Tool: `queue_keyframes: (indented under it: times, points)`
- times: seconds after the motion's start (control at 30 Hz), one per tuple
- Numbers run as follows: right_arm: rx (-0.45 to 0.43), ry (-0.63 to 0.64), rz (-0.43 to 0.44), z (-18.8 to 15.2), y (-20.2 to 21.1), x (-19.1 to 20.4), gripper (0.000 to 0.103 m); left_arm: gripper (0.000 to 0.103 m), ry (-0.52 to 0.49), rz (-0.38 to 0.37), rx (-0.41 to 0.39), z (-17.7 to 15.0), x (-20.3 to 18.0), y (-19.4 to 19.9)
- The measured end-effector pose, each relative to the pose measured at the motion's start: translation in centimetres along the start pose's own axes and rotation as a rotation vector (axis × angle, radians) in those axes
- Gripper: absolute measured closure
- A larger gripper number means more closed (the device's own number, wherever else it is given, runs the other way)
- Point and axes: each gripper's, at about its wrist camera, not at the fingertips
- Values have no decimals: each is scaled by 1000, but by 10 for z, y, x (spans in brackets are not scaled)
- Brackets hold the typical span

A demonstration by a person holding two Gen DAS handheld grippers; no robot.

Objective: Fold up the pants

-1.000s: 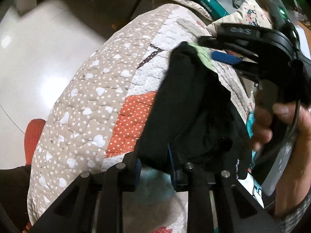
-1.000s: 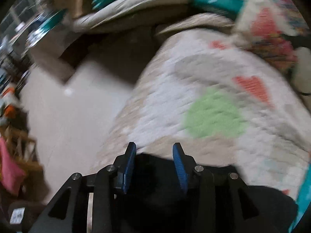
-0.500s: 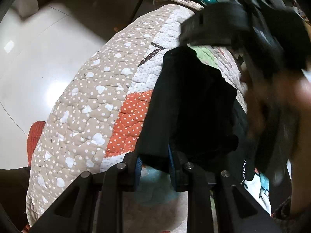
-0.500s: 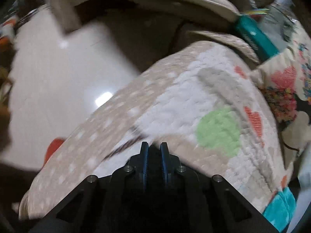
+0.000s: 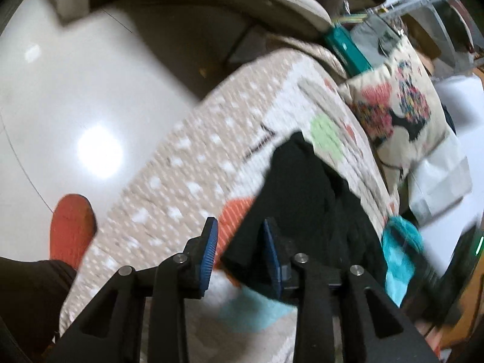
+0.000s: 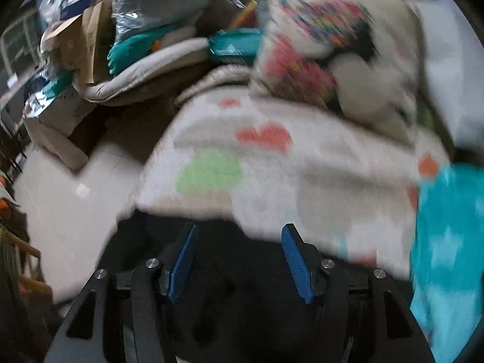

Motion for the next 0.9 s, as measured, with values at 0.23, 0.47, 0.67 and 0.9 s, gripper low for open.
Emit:
queue_keyframes:
  times: [0.23,0.47,0.67,0.9]
  points:
    - [-14,-116,143,-48,-22,7,43,70,2,57,-104,11,7,13]
    - [33,14,127,-56,-41,62,50,70,24,37,-81,18,9,11]
    - [54,-28,119,-53,-31,47,83,65,-69,70,-58,13,-6,2]
    - [89,-102,67,-69,-25,23,51,58,-184,241,49,3,-16,-36]
Point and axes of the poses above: each gripper's, at about its wrist camera, not at the fingertips, and y roughly against the way its jaws point, x to its left, z to its top, and after that the axes turned 4 degrees about x, right-handed
